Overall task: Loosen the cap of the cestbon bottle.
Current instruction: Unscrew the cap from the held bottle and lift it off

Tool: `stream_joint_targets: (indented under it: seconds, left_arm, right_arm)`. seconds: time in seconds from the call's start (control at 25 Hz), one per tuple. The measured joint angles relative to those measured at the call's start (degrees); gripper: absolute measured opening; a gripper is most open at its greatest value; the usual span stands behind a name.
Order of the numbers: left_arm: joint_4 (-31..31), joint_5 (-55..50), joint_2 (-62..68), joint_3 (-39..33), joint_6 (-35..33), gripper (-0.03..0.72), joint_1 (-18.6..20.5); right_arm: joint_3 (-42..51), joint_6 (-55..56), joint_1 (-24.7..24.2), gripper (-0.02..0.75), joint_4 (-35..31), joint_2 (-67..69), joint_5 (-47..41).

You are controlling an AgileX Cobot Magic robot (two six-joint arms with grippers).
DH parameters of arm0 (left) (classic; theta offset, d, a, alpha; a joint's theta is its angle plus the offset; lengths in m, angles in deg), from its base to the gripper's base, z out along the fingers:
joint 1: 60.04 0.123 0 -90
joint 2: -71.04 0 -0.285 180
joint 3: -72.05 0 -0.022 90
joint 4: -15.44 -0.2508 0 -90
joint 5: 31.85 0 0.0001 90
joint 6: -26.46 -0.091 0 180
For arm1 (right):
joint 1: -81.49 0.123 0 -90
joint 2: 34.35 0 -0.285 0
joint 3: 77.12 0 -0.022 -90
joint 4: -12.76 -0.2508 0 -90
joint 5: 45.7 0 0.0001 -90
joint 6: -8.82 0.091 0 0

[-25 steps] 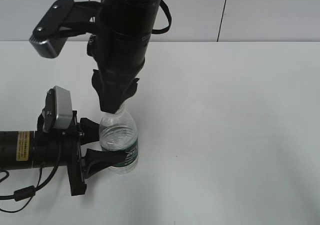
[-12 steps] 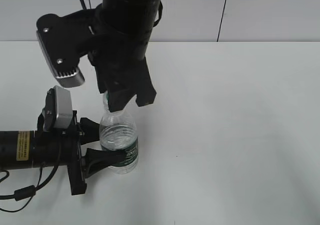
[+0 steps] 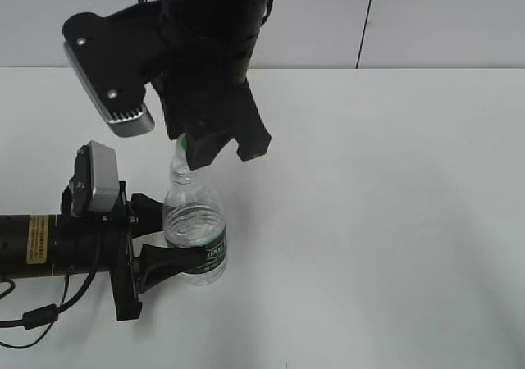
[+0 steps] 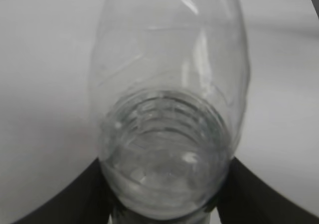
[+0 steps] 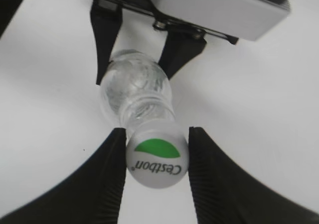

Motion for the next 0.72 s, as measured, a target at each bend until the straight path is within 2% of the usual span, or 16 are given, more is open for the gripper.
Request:
stream_joint_targets:
  seconds: [0.2,0.36,0.72]
  left_arm:
    - [-0.28,-0.03,0.0,0.0,-0.2,0.363,0.0]
    - [-0.3,-0.03,0.0,0.0,-0.2,0.363,0.0]
    - [-0.34,-0.03,0.0,0.0,-0.2,0.363,0.0]
  right_arm:
    - [0.0,4.99,0.0,0.298,1.36,-1.83,0.0]
    - [0.0,16.65,0.0,0.298,1.41,-2.48,0.0]
    - [0.0,70.87,0.0,0.298,1.52,-3.31,0.0]
